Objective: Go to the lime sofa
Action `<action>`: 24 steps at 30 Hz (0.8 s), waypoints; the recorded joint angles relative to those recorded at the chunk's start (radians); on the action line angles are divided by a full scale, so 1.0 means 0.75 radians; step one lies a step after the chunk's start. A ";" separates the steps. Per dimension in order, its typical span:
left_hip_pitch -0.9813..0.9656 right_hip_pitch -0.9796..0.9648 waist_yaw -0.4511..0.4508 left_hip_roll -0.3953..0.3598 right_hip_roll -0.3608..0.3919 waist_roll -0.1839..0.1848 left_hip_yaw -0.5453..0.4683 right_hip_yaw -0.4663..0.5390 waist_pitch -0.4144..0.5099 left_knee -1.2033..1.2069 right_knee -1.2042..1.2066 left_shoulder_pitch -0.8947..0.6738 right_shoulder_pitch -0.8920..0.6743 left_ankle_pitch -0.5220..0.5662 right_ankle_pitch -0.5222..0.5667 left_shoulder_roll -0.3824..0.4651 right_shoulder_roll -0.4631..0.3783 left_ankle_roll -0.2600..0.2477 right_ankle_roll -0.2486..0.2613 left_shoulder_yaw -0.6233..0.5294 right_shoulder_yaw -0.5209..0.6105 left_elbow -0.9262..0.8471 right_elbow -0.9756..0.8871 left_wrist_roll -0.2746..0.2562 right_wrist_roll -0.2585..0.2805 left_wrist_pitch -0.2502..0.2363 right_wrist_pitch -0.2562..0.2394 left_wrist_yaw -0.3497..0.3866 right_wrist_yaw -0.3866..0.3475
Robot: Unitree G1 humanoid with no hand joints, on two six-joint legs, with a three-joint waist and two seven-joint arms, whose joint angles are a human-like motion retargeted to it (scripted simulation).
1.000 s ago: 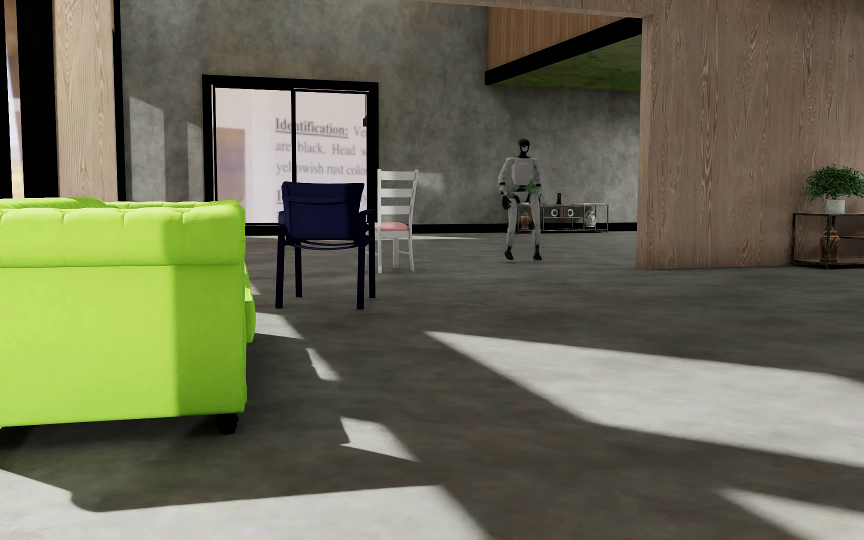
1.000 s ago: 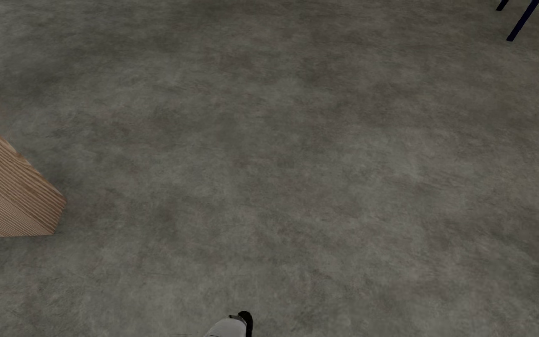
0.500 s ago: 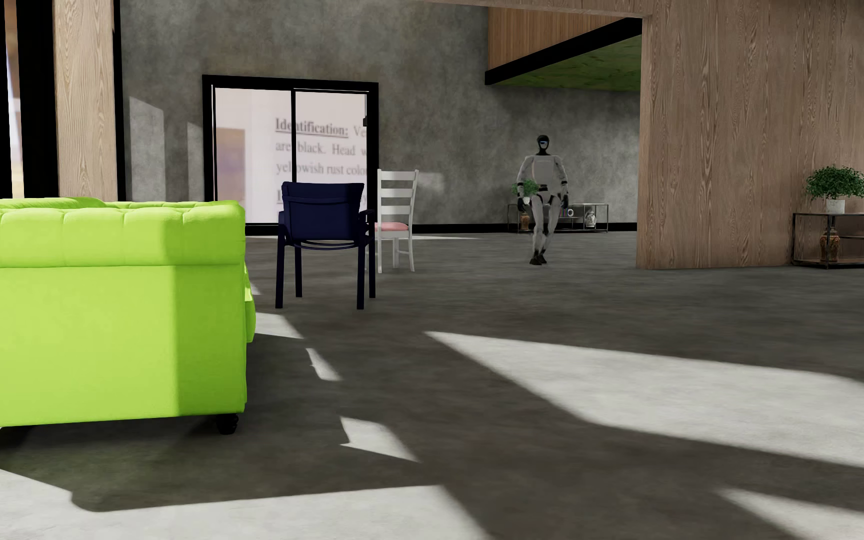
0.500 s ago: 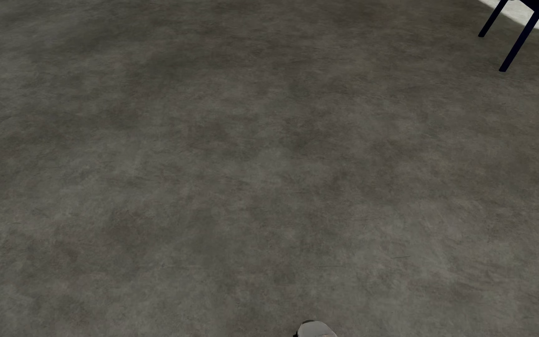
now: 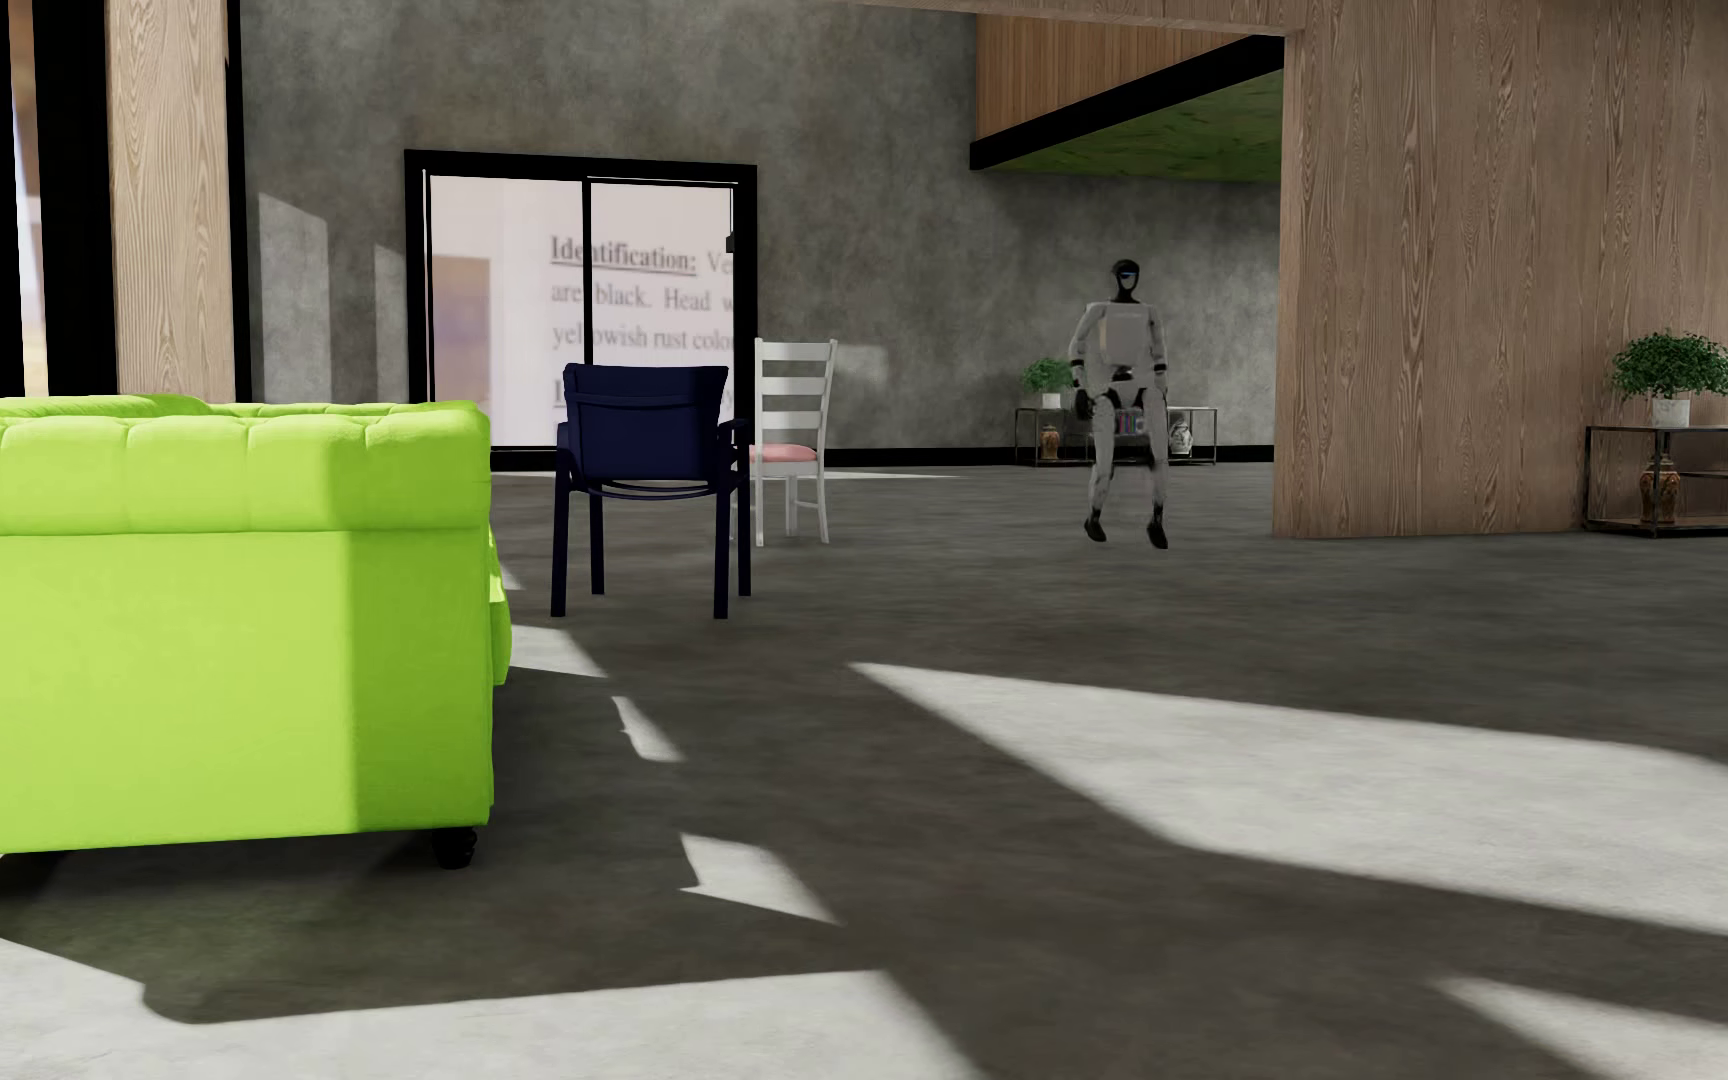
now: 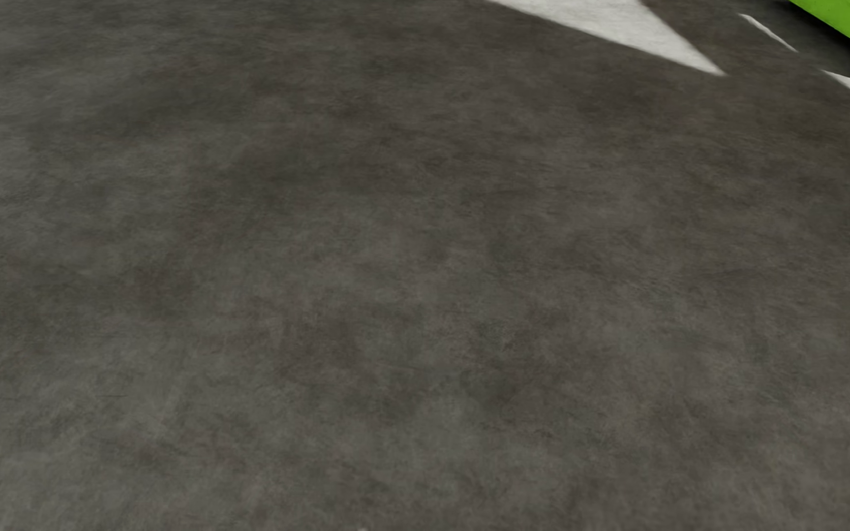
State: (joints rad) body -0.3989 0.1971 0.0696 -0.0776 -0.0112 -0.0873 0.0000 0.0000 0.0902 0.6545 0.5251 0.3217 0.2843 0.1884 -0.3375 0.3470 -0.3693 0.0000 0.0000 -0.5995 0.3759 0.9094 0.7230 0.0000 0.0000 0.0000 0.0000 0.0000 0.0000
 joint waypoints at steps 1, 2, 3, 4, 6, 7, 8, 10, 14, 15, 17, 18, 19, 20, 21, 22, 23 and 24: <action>-0.052 0.063 0.041 0.021 0.002 0.012 0.000 0.000 -0.012 -0.207 -0.021 0.009 -0.035 -0.274 -0.046 -0.001 -0.015 0.000 0.000 -0.006 -0.026 0.004 -0.035 0.000 0.000 0.000 0.000 0.000 0.000; -0.101 0.109 0.073 0.058 -0.011 0.017 0.000 0.000 -0.023 -0.254 0.005 0.021 -0.068 -0.609 -0.074 0.004 -0.022 0.000 0.000 -0.024 -0.048 0.002 -0.049 0.000 0.000 0.000 0.000 0.000 0.000; -0.132 0.158 0.112 0.085 -0.038 0.008 0.000 0.000 -0.022 -0.250 0.032 0.038 -0.090 -0.701 -0.064 0.014 -0.023 0.000 0.000 -0.042 -0.069 -0.008 -0.048 0.000 0.000 0.000 0.000 0.000 0.000; -0.162 0.223 0.147 0.084 -0.074 -0.007 0.000 0.000 -0.010 -0.241 0.064 0.051 -0.096 -0.508 0.012 0.021 -0.014 0.000 0.000 -0.046 -0.098 -0.003 -0.023 0.000 0.000 0.000 0.000 0.000 0.000; -0.234 0.177 0.131 -0.022 -0.186 -0.082 0.000 0.000 -0.050 -0.031 0.333 0.064 -0.048 0.033 0.403 0.017 0.012 0.000 0.000 -0.055 -0.130 0.027 0.035 0.000 0.000 0.000 0.000 0.000 0.000; -0.200 0.078 0.094 -0.066 -0.204 -0.113 0.000 0.000 -0.052 0.072 0.586 0.051 -0.035 0.077 0.595 0.025 0.013 0.000 0.000 -0.031 -0.051 0.075 0.131 0.000 0.000 0.000 0.000 0.000 0.000; -0.154 -0.112 0.054 -0.139 -0.225 -0.140 0.000 0.000 -0.060 0.103 0.888 0.023 0.003 0.039 0.604 0.033 0.012 0.000 0.000 -0.004 -0.045 0.074 0.133 0.000 0.000 0.000 0.000 0.000 0.000; 0.136 -0.388 -0.093 -0.184 -0.180 -0.139 0.000 0.000 -0.016 -0.007 1.211 -0.048 0.042 -0.126 0.225 0.031 0.004 0.000 0.000 0.073 0.033 0.073 0.150 0.000 0.000 0.000 0.000 0.000 0.000; 0.735 -0.784 -0.414 -0.106 -0.098 -0.069 0.000 0.000 -0.001 -0.317 0.699 -0.125 0.183 -0.594 0.152 0.101 -0.034 0.000 0.000 0.155 0.061 -0.212 0.247 0.000 0.000 0.000 0.000 0.000 0.000; 0.834 -0.846 -0.464 -0.085 -0.113 -0.063 0.000 0.000 -0.017 -0.322 0.449 -0.159 0.203 -0.722 0.182 0.114 -0.044 0.000 0.000 0.187 0.069 -0.284 0.283 0.000 0.000 0.000 0.000 0.000 0.000; 0.954 -0.888 -0.529 -0.074 -0.148 -0.078 0.000 0.000 -0.063 -0.300 0.009 -0.238 0.241 -0.833 0.321 0.129 -0.052 0.000 0.000 0.248 0.076 -0.369 0.353 0.000 0.000 0.000 0.000 0.000 0.000; 0.983 -0.930 -0.527 -0.077 -0.152 -0.088 0.000 0.000 -0.088 -0.324 -0.529 -0.268 0.257 -0.803 0.966 0.127 -0.053 0.000 0.000 0.272 0.071 -0.387 0.384 0.000 0.000 0.000 0.000 0.000 0.000; 1.033 -0.972 -0.516 -0.056 -0.133 -0.094 0.000 0.000 -0.076 -0.300 -0.004 -0.268 0.266 -0.705 0.390 0.124 -0.051 0.000 0.000 0.299 0.077 -0.403 0.423 0.000 0.000 0.000 0.000 0.000 0.000; 1.067 -0.989 -0.507 -0.019 -0.104 -0.087 0.000 0.000 -0.063 -0.195 0.167 -0.241 0.262 -0.542 0.119 0.107 -0.054 0.000 0.000 0.330 0.104 -0.384 0.465 0.000 0.000 0.000 0.000 0.000 0.000; 0.985 -1.045 -0.483 0.037 -0.080 -0.069 0.000 0.000 -0.078 0.042 0.335 -0.217 0.265 -0.329 0.155 0.077 -0.045 0.000 0.000 0.340 0.073 -0.318 0.480 0.000 0.000 0.000 0.000 0.000 0.000; 0.910 -0.995 -0.458 0.094 -0.008 -0.058 0.000 0.000 -0.039 0.355 0.489 -0.190 0.230 -0.194 0.094 0.057 -0.043 0.000 0.000 0.325 0.093 -0.207 0.503 0.000 0.000 0.000 0.000 0.000 0.000; 0.736 -0.914 -0.429 0.084 0.047 -0.079 0.000 0.000 -0.023 0.747 0.494 -0.175 0.184 -0.184 0.037 0.061 -0.040 0.000 0.000 0.282 0.130 -0.114 0.472 0.000 0.000 0.000 0.000 0.000 0.000; 0.554 -0.801 -0.381 0.086 0.116 -0.092 0.000 0.000 -0.016 1.050 0.427 -0.167 0.152 -0.249 0.047 0.070 -0.032 0.000 0.000 0.197 0.145 -0.034 0.396 0.000 0.000 0.000 0.000 0.000 0.000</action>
State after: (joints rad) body 0.0169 -0.4035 -0.2161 -0.0129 0.0758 -0.1564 0.0000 0.0000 0.0785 1.4419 0.8457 0.1968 0.3983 0.0018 -0.3020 0.3994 -0.3934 0.0000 0.0000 -0.4518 0.4843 0.8837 1.0197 0.0000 0.0000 0.0000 0.0000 0.0000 0.0000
